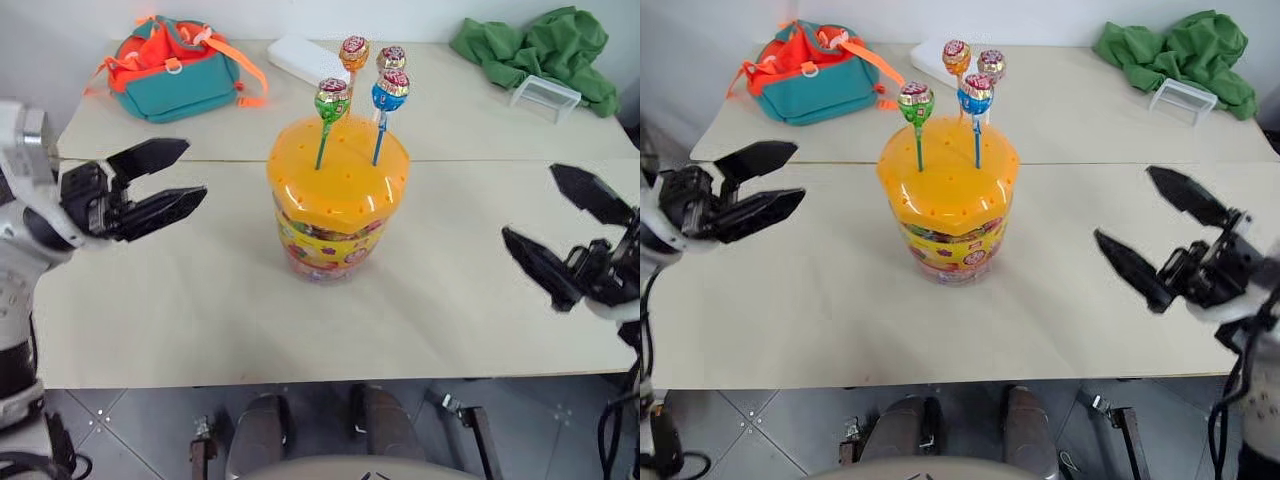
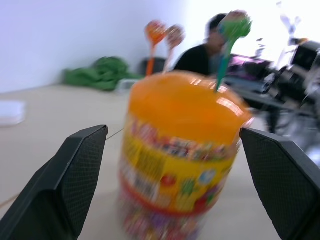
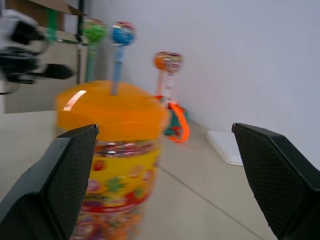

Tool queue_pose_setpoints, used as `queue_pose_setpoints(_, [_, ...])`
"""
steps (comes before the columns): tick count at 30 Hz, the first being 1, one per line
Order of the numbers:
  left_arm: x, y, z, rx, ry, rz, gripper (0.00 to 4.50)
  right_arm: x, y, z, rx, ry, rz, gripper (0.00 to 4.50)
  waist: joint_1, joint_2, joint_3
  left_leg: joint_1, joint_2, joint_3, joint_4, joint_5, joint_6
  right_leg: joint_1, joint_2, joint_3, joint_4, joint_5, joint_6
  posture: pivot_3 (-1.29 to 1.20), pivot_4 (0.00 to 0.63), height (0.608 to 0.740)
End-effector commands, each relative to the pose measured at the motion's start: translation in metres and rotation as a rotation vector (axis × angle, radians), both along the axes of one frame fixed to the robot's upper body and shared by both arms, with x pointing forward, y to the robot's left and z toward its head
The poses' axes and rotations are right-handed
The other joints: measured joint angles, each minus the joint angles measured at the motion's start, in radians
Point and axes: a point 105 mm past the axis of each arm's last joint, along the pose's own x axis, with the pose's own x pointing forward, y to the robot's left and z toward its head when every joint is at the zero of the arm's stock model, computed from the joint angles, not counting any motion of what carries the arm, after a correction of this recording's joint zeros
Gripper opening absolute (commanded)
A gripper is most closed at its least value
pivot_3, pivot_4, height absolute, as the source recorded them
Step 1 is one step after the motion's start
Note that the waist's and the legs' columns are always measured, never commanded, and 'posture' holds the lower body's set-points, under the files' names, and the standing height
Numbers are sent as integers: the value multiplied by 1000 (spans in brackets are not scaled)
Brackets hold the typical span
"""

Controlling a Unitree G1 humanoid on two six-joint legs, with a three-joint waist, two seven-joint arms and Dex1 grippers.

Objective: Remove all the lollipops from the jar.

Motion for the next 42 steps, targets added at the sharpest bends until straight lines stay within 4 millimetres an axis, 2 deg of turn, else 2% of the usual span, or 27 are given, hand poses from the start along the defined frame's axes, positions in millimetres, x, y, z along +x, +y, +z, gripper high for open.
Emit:
queue_pose_setpoints(1, [4, -36, 20, -23, -53, -146, 4500, -19, 24, 13, 40, -87, 46, 4474, 6, -1, 0, 0, 0, 0, 1, 0, 0, 0, 0, 0, 0, 0, 0, 0, 150, 740])
queue_pose_setpoints(4, [5, -58, 24, 1, -76, -236, 4500, -18, 31, 16, 76, -126, 31, 4474, 0, -1, -1, -1, -1, 1, 5, 0, 1, 0, 0, 2, 0, 0, 1, 0, 150, 740])
queue_pose_setpoints(9, [5, -77, 28, 39, -92, -312, 4500, -18, 35, 15, 87, -136, 26, 4474, 0, -1, -1, -1, 0, 0, 6, 0, 1, 0, 1, 1, 1, 0, 1, 0, 150, 740])
queue_pose_setpoints(12, [10, -89, 26, 80, -117, -319, 3895, -18, 35, 15, 94, -146, 11, 4500, 2, -1, -1, -2, 0, 0, 7, 0, 1, 0, 1, 1, 1, 0, 1, 0, 150, 740])
queue_pose_setpoints(15, [18, -105, 25, 88, -96, -317, 2990, -18, 35, 15, 94, -148, 6, 4500, 12, -1, -1, -2, -1, 0, 8, -1, 1, 0, 1, 1, 1, 0, 1, 0, 150, 740])
queue_pose_setpoints(20, [18, -109, 25, 92, -102, -333, 1506, -18, 35, 15, 95, -154, 0, 4500, 20, -1, -1, -3, 0, 0, 11, -1, 2, 1, 1, 2, 1, 0, 1, 0, 150, 740])
queue_pose_setpoints(23, [17, -107, 33, 28, -105, -350, 538, -19, 36, 16, 97, -159, 11, 4500, 20, -1, -1, -4, 0, -1, 12, -1, 2, 1, 1, 2, 1, 0, 1, 0, 150, 740])
queue_pose_setpoints(25, [22, -94, 62, -200, -83, -330, 24, -17, 40, 19, 102, -175, 41, 4500, 20, -1, -1, -4, 0, -1, 12, -1, 2, 1, 1, 1, 1, 0, 1, 0, 150, 740])
queue_pose_setpoints(27, [31, -78, 80, -361, -48, -288, 24, -15, 44, 21, 98, -186, 74, 4500, 19, -2, 0, -4, 0, -1, 14, -1, 3, 1, 0, 1, 2, 0, 1, 0, 150, 740])
queue_pose_setpoints(30, [48, -30, 85, -501, 42, -118, 24, -14, 56, 20, 29, -197, 202, 4500, 10, -1, 0, -3, 0, -2, 13, -2, 3, 2, 0, 1, 2, 0, 1, 0, 150, 740])
queue_pose_setpoints(31, [53, -17, 77, -486, 73, -47, 24, -15, 59, 19, -1, -193, 245, 4500, 4, -1, 0, -1, 0, -2, 12, -2, 3, 3, 1, 1, 2, 1, 1, 0, 150, 740])
queue_pose_setpoints(32, [56, -2, 59, -407, 90, 53, 24, -16, 63, 15, -41, -182, 296, 4500, -6, -1, -1, 0, 0, -2, 11, -2, 3, 3, 1, 1, 2, 1, 1, 0, 150, 740])
queue_pose_setpoints(33, [58, 12, 40, -323, 122, 143, 24, -17, 66, 11, -86, -166, 348, 4500, -11, 0, -1, 0, 1, -1, 10, -2, 3, 3, 1, 1, 2, 1, 1, 0, 150, 740])
queue_pose_setpoints(35, [56, 45, -12, -116, 261, 335, 24, -17, 67, -1, -181, -127, 432, 4500, -14, 0, -1, 3, 1, -1, 5, -2, 3, 3, 1, 1, 2, 0, 1, 0, 150, 740])
queue_pose_setpoints(36, [53, 54, -27, -53, 300, 388, 24, -17, 66, -4, -206, -117, 451, 4500, -17, 0, -1, 3, 1, -1, 4, -2, 3, 3, 1, 1, 2, 0, 1, 0, 150, 740])
queue_pose_setpoints(38, [35, 80, -74, 120, 442, 518, 24, -11, 58, -12, -266, -82, 469, 4500, -11, -3, 0, 3, 0, -1, 2, -2, 3, 2, 1, 0, 1, 0, 1, 0, 150, 740])
queue_pose_setpoints(42, [1, 103, -126, 292, 605, 651, 24, 2, 42, -20, -319, -33, 442, 4500, 10, -5, 0, -1, 1, -2, 7, -5, 4, 3, 0, -1, -2, 0, 1, 0, 150, 740])
